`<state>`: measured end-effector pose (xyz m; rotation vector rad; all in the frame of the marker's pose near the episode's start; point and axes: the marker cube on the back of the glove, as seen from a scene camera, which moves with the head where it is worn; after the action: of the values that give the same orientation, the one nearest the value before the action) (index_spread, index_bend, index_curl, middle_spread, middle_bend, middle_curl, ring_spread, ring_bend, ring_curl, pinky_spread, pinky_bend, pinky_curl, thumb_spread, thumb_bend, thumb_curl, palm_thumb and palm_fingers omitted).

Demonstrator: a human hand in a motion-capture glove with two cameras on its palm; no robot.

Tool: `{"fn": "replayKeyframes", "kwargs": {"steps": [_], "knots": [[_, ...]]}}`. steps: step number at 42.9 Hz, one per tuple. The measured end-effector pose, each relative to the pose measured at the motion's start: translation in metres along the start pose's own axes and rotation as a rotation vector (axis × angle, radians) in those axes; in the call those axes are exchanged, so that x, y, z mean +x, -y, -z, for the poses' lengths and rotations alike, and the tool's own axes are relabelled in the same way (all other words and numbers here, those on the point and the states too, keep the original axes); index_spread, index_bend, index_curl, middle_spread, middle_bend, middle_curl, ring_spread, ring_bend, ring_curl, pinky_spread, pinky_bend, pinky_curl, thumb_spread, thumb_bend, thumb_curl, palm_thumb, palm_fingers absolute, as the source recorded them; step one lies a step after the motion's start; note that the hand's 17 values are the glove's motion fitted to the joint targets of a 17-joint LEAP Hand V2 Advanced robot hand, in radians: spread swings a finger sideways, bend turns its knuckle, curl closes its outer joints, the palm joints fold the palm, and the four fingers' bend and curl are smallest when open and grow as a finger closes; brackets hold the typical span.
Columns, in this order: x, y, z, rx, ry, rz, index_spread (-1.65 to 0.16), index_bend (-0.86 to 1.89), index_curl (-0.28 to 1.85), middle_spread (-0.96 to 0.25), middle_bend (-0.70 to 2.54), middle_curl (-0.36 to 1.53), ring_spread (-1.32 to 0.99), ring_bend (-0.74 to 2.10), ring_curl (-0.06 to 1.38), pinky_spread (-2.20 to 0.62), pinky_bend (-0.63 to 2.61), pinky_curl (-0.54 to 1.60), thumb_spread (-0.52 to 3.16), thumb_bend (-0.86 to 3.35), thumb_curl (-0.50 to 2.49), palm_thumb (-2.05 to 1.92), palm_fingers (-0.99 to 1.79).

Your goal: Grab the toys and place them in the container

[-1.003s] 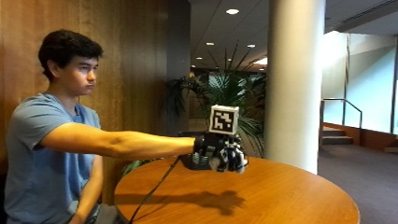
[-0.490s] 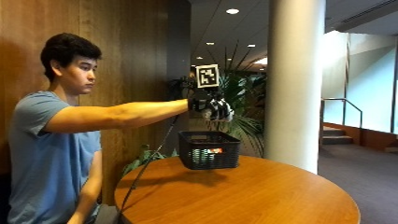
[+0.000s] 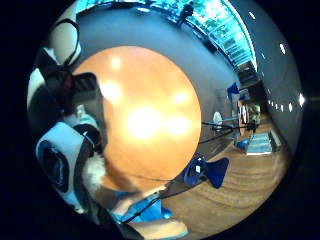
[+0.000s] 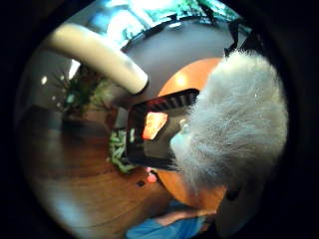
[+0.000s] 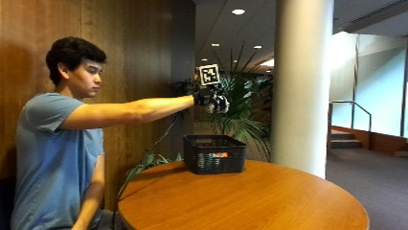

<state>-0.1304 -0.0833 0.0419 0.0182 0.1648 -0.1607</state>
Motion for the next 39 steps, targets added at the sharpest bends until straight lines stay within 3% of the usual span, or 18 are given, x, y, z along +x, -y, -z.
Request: {"fn": "replayKeyframes", "kwargs": {"steps": [19,28,36,37,39], "knots": [[-0.050,-0.013,-0.040,-0.011,0.106,0.243,-0.35,0.17,0.35,-0.50,0.31,0.84,-0.42,1.20,0.52,-0.42,0.99,0.41,1.57,0.68,1.46,0.59,1.06],[-0.067,-0.015,-0.055,-0.064,0.099,0.248,-0.36,0.16,0.36,-0.52,0.28,0.89,-0.43,1.19,0.53,-0.42,0.99,0.42,1.55,0.65,1.51,0.56,1.04],[-0.063,-0.021,-0.070,-0.213,0.045,0.235,-0.35,-0.06,0.25,-0.50,0.24,0.92,-0.43,1.17,0.55,-0.42,1.19,0.48,1.46,0.49,1.49,0.43,0.64],[-0.064,-0.022,-0.070,-0.219,0.055,0.242,-0.33,-0.18,0.20,-0.43,0.14,0.89,-0.40,1.17,0.54,-0.41,1.30,0.51,1.50,0.43,1.40,0.22,0.43],[-0.064,-0.022,-0.070,-0.224,0.066,0.255,-0.33,-0.14,0.18,-0.38,0.13,0.88,-0.38,1.18,0.55,-0.40,1.39,0.53,1.49,0.34,1.31,0.09,0.32]]}}
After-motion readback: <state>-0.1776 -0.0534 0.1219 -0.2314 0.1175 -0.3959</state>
